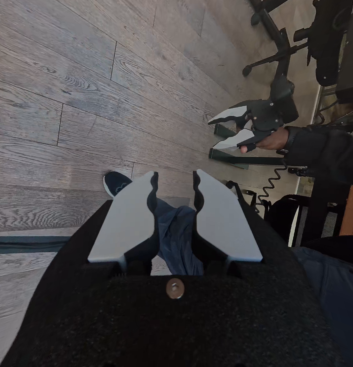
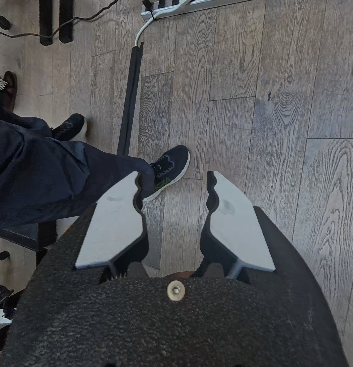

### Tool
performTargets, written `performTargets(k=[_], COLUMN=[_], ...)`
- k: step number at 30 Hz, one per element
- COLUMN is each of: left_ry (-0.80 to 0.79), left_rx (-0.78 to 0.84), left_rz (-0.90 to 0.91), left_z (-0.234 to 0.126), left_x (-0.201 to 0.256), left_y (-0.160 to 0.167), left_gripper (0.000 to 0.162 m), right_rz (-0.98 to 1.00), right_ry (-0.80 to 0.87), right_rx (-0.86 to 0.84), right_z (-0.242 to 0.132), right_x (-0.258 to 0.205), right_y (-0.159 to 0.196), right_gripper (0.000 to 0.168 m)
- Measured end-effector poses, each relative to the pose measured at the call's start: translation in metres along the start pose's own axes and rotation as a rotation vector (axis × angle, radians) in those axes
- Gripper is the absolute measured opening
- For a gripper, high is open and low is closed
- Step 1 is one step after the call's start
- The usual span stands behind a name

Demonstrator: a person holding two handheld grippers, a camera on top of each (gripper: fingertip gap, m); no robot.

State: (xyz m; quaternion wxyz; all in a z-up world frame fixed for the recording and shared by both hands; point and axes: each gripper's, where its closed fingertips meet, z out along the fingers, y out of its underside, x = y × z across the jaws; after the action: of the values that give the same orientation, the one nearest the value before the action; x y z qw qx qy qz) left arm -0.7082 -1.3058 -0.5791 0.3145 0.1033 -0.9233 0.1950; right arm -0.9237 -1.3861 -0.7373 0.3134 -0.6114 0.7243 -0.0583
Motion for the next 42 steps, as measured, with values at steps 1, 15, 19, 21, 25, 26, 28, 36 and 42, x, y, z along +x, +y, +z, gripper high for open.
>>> performTargets(k=[1, 15, 19, 21, 25, 26, 28, 36, 42], left_ry=[-0.024, -0.23, -0.311, -0.365, -0.55, -0.593, -0.661, -0.807, -0.859], left_rx=[-0.014, 0.16, 0.129, 0.115, 0.111, 0.125, 0.121, 0.276, 0.448], left_rz=[-0.004, 0.196, 0.159, 0.119, -0.033, -0.084, -0.139, -0.301, -0.39], left_z=[-0.002, 0.032, 0.113, 0.148, 0.179, 0.181, 0.185, 0.169, 0.139], left_x=[-0.006, -0.17, -0.309, -0.395, -0.574, -0.613, -0.681, -0.825, -0.877], left_y=[0.0, -0.249, -0.301, -0.311, -0.294, -0.287, -0.267, -0.251, -0.241], left_gripper=[0.034, 0.038, 0.042, 0.041, 0.044, 0.045, 0.045, 0.048, 0.047], right_rz=[-0.011, -0.064, -0.002, 0.025, 0.047, 0.055, 0.082, 0.041, 0.023], right_ry=[-0.017, 0.021, 0.112, 0.165, 0.243, 0.259, 0.283, 0.299, 0.305], right_rx=[0.006, 0.101, 0.153, 0.193, 0.237, 0.251, 0.253, 0.205, 0.294], right_z=[0.003, -0.067, -0.068, -0.051, 0.002, 0.014, 0.035, 0.092, 0.12], right_x=[-0.003, 0.067, 0.137, 0.178, 0.249, 0.264, 0.29, 0.36, 0.406], right_y=[-0.009, -0.203, -0.238, -0.245, -0.241, -0.237, -0.222, -0.187, -0.209], right_gripper=[0.063, 0.063, 0.064, 0.063, 0.065, 0.064, 0.064, 0.063, 0.063])
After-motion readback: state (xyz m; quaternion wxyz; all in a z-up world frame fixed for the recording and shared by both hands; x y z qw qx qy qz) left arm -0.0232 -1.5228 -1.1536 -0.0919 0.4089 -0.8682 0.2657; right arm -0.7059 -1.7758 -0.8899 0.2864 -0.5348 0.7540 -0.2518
